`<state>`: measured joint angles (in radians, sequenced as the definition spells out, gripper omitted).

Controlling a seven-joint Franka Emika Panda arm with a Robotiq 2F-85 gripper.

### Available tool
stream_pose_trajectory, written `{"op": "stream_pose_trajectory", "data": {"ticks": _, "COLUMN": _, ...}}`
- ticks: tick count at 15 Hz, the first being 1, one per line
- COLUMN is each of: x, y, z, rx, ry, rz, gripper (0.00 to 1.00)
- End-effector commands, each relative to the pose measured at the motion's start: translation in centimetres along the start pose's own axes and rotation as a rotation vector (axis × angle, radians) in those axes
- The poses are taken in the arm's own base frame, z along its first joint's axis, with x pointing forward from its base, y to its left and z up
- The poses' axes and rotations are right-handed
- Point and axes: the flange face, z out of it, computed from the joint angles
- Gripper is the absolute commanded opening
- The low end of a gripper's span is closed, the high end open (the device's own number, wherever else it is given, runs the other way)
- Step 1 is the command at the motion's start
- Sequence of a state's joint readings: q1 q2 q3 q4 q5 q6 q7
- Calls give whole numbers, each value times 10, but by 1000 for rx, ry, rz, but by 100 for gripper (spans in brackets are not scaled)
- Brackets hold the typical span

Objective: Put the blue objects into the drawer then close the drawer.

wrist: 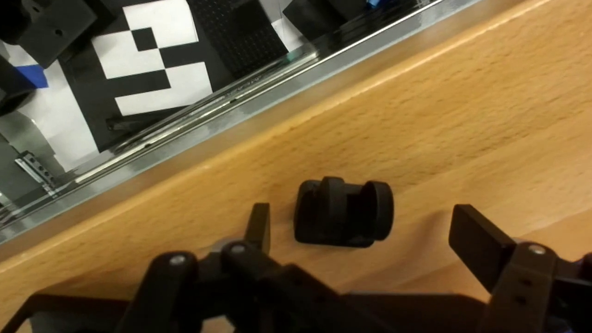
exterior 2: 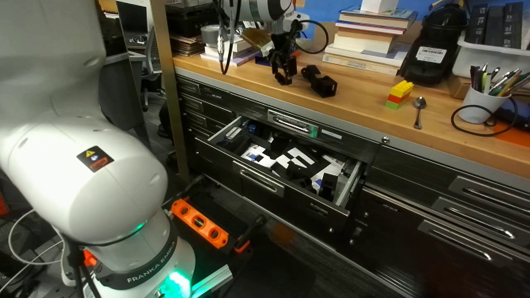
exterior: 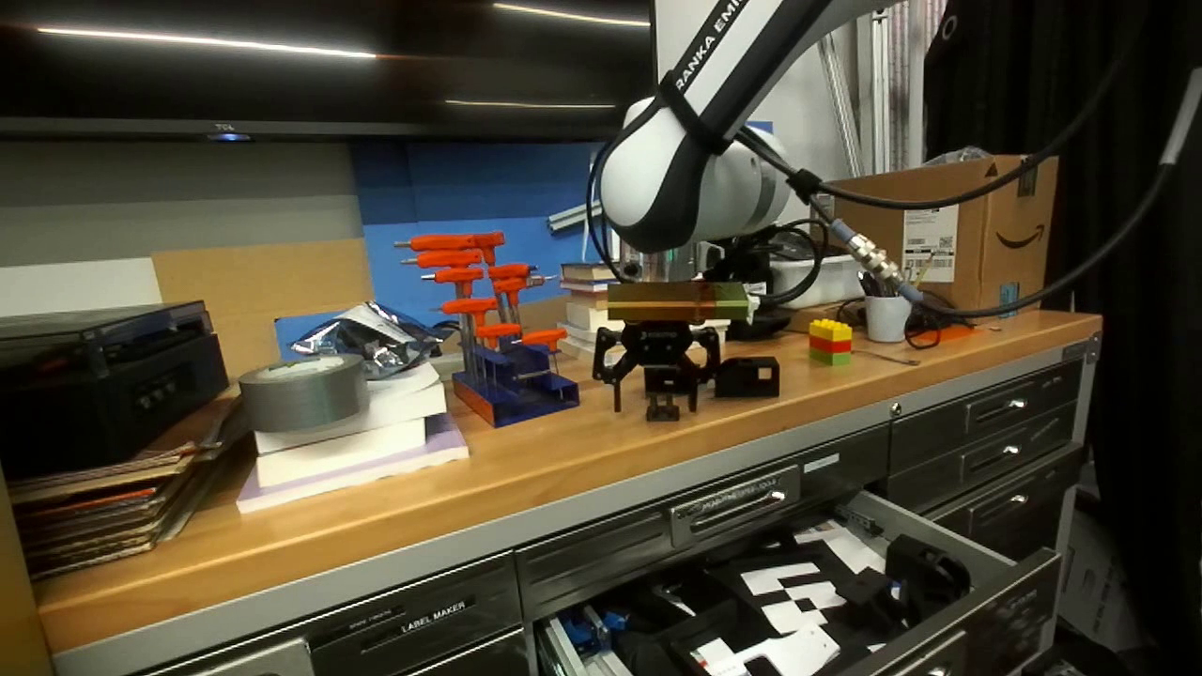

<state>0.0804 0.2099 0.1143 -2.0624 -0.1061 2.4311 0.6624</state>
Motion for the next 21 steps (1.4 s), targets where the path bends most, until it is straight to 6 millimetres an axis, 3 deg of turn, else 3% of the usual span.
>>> {"op": "stream_pose_trajectory", "data": {"ticks": 1, "x": 10, "y": -8, "z": 2, "rx": -6, "ry": -34, "rz": -19, "gripper": 100}}
{"op": "stream_pose_trajectory", "data": {"ticks": 5, "x": 11, "y": -9, "z": 3, "rx": -23, "ry": -50, "rz": -27, "gripper": 100}}
{"op": "stream_pose_trajectory", "data": {"ticks": 6, "x": 11, "y": -10, "z": 3, "rx": -29, "ry": -51, "rz": -29, "gripper": 75}}
{"op": "stream_pose_trajectory", "data": {"ticks": 7, "x": 11, "y": -11, "z": 3, "rx": -35, "ry": -55, "rz": -33, "gripper": 74}}
{"op": "stream_pose_trajectory", "data": {"ticks": 14, "x": 15, "y": -13, "z": -5, "rx": -58, "ry": -83, "rz": -43, "gripper": 20}}
{"op": "stream_pose_trajectory", "data": {"ticks": 18, "x": 3, "y": -13, "z": -1, "rx": -86, "ry": -142, "rz": -62, "gripper": 19}}
{"op": "stream_pose_trajectory", "data": {"ticks": 21, "x": -25, "y": -9, "z": -6, "rx": -79, "ry": -152, "rz": -78, "gripper": 19}}
